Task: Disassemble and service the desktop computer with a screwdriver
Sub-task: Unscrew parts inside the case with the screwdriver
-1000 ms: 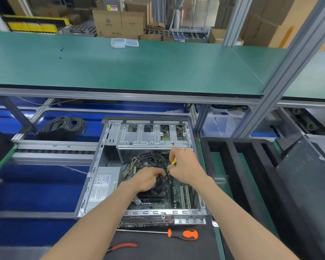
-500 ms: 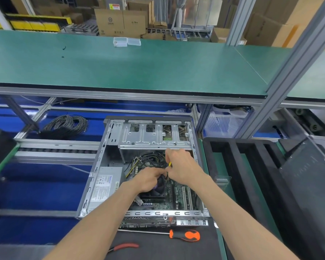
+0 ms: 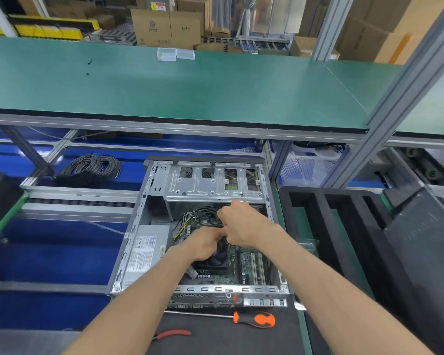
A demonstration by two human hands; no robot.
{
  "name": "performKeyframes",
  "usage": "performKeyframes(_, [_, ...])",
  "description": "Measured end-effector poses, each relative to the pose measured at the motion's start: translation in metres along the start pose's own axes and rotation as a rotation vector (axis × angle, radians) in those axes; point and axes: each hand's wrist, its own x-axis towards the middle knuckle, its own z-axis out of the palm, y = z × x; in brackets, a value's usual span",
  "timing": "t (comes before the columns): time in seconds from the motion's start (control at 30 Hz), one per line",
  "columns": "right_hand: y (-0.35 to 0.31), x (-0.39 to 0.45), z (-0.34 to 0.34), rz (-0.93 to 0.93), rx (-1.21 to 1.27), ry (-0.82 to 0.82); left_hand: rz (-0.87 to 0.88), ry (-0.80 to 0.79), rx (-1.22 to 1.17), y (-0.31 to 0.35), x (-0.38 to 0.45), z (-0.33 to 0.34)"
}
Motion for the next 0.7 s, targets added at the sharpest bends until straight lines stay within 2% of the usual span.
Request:
performKeyframes(0.1, [-0.001,0.003,-0.005,-0.081,-0.093,-0.018,-0.026,0.0,0.002,0.002,-0.001,0.0])
performKeyframes(0.23, [-0.005,0.011,-0.019,0.042,-0.031,-0.088,-0.063,-0.008,-0.017,0.0,-0.001,0.001])
performKeyframes(0.3, [-0.005,0.017,-0.024,0.192,0.093,-0.2,-0.066,0.003,-0.048,-0.002,0.001,0.001])
performKeyframes(0.37, [-0.005,0.019,-0.025,0.308,0.198,-0.411,-0.058,0.018,-0.053,-0.004,0.002,0.003])
performKeyframes(0.43, [-0.003,0.019,-0.023,0.341,0.191,-0.52,-0.059,0.023,-0.046,-0.005,0.003,0.005])
performKeyframes(0.5, [-0.003,0.017,-0.021,0.27,0.077,-0.476,-0.056,0.028,-0.055,-0.006,0.004,0.006])
performKeyframes(0.63, [-0.016,0.015,-0.019,-0.183,-0.489,-0.275,-0.09,-0.001,-0.052,-0.004,0.001,0.004])
performKeyframes(0.7, [-0.022,0.016,-0.02,-0.299,-0.599,-0.219,-0.107,0.007,-0.079,-0.002,0.001,0.005])
